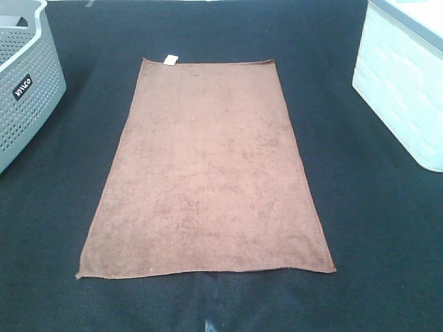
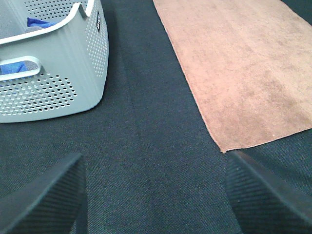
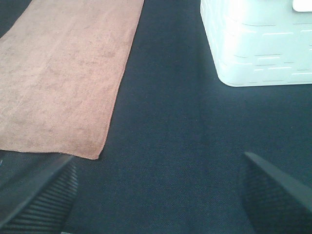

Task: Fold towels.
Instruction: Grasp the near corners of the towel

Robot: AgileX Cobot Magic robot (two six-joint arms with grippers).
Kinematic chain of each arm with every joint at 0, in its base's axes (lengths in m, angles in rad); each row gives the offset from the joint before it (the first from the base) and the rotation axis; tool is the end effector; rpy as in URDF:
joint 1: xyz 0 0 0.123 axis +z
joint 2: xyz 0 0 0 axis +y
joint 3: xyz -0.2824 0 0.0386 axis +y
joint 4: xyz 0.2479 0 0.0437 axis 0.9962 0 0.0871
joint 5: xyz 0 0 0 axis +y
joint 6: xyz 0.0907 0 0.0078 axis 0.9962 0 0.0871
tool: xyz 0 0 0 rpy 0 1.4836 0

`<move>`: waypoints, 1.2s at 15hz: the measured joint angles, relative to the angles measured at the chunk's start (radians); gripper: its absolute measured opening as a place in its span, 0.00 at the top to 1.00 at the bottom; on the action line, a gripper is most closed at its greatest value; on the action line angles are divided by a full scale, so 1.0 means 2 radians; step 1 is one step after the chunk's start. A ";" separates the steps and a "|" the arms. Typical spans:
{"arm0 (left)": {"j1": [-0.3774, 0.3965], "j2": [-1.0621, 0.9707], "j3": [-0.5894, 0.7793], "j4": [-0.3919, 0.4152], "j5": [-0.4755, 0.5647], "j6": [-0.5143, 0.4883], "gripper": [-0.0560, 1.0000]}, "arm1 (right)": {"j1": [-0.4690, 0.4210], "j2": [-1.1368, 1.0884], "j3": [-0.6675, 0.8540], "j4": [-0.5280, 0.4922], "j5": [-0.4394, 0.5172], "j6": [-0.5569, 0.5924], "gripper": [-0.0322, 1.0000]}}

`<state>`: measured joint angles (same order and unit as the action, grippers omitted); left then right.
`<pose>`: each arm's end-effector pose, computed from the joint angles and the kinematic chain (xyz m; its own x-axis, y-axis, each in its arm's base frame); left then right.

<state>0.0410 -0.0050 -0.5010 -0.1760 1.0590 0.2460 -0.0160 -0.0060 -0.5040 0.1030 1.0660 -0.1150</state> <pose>-0.0058 -0.0142 0.2786 -0.4220 0.1394 -0.8958 0.1652 0.9834 0.0752 -0.0066 0.0083 0.2782 -0.4446 -0.0576 -0.8939 -0.0935 0.9955 -0.0177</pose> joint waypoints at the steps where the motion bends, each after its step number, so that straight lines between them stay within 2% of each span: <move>1: 0.000 0.000 0.000 0.000 0.000 0.000 0.23 | 0.000 0.000 0.000 0.000 0.000 0.000 0.16; 18: 0.000 0.000 0.000 0.000 0.000 0.000 0.23 | 0.000 0.000 0.000 0.000 0.000 0.000 0.16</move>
<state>0.0410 -0.0050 -0.5010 -0.1760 1.0590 0.2460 -0.0160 -0.0060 -0.5040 0.1030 1.0660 -0.1150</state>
